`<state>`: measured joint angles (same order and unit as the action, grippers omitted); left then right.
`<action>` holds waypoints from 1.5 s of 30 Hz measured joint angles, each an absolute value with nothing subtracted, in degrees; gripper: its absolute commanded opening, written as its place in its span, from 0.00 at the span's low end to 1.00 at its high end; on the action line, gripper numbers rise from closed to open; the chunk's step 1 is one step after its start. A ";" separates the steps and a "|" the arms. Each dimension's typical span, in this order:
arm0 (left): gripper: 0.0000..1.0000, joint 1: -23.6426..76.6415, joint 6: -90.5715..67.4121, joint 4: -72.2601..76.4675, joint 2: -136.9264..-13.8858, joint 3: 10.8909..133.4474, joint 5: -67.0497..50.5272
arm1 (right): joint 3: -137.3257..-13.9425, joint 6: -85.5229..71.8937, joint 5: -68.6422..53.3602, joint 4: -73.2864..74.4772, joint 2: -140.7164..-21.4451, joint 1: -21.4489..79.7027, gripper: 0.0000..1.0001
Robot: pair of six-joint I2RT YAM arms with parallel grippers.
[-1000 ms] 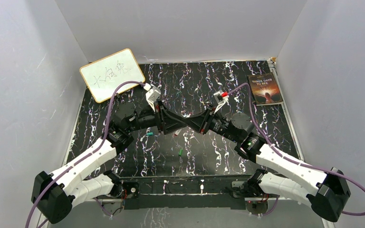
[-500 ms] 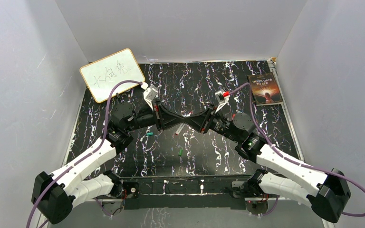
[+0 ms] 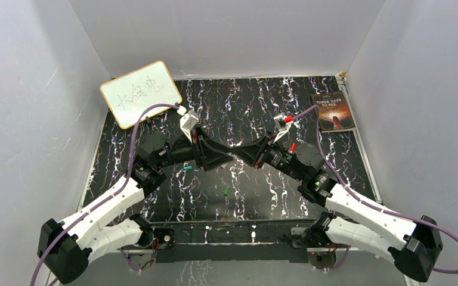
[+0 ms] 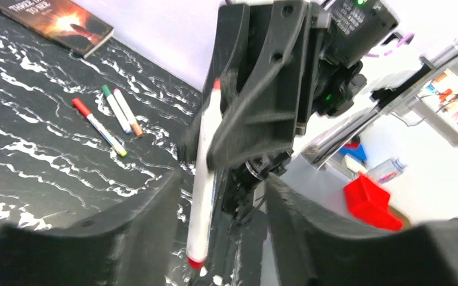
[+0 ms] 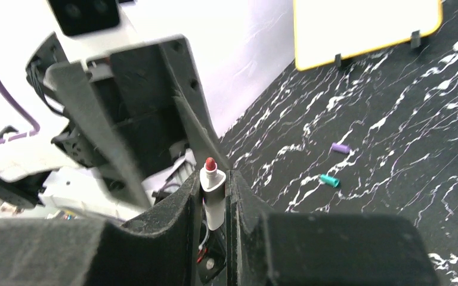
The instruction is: Insert the pens into the pen caps
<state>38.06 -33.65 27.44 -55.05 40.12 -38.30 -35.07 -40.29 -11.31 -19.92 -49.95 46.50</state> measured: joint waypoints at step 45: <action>0.00 38.98 -31.90 21.85 -52.73 37.36 -32.56 | -37.30 -39.97 -7.75 -15.64 -47.18 46.02 0.40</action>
<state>38.98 -31.90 21.85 -52.73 37.36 -32.56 -37.30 -39.97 -7.75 -15.64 -47.18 46.02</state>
